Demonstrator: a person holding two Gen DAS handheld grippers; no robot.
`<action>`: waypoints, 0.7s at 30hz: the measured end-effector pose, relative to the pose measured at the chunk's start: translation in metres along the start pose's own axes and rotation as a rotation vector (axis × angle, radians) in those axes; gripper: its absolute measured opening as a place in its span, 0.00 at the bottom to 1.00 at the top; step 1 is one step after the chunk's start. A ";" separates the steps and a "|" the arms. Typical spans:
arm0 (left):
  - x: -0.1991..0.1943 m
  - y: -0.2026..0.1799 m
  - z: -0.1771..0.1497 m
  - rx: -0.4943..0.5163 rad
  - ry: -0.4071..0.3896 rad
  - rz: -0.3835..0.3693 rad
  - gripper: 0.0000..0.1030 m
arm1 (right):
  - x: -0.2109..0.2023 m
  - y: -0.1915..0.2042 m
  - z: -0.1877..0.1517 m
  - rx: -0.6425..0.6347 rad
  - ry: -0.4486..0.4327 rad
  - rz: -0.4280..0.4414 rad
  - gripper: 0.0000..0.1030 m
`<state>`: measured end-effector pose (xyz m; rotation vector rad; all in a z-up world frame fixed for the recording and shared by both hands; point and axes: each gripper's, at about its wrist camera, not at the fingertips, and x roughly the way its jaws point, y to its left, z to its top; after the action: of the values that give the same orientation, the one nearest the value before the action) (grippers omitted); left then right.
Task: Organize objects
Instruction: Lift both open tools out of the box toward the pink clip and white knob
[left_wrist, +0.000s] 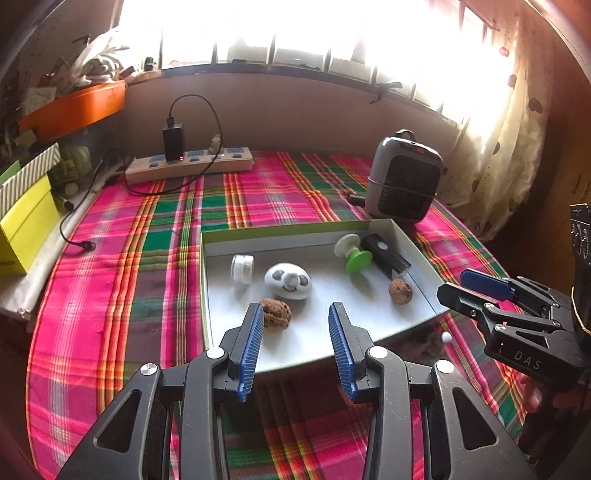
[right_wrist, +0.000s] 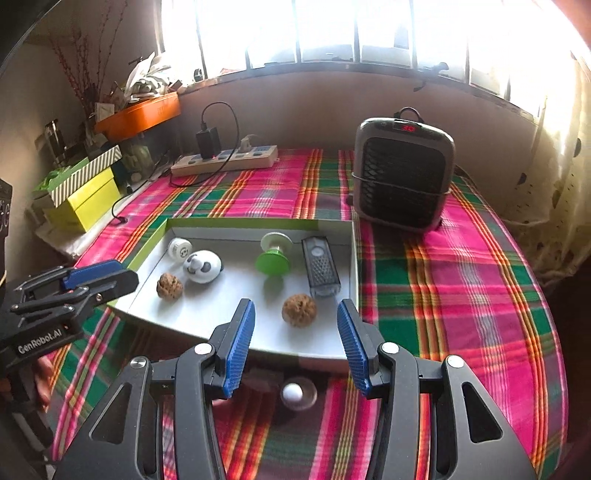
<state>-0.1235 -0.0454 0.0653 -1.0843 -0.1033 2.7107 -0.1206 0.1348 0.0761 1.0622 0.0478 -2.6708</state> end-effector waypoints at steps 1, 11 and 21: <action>-0.002 -0.001 -0.003 0.001 0.001 -0.003 0.34 | -0.002 -0.001 -0.003 0.003 0.000 -0.001 0.46; -0.005 -0.011 -0.027 0.015 0.037 -0.057 0.34 | -0.010 -0.012 -0.036 0.037 0.030 -0.021 0.46; 0.002 -0.016 -0.044 0.007 0.085 -0.082 0.34 | -0.003 -0.015 -0.055 0.036 0.080 -0.020 0.46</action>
<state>-0.0920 -0.0296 0.0344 -1.1651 -0.1209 2.5871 -0.0855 0.1570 0.0374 1.1861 0.0259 -2.6550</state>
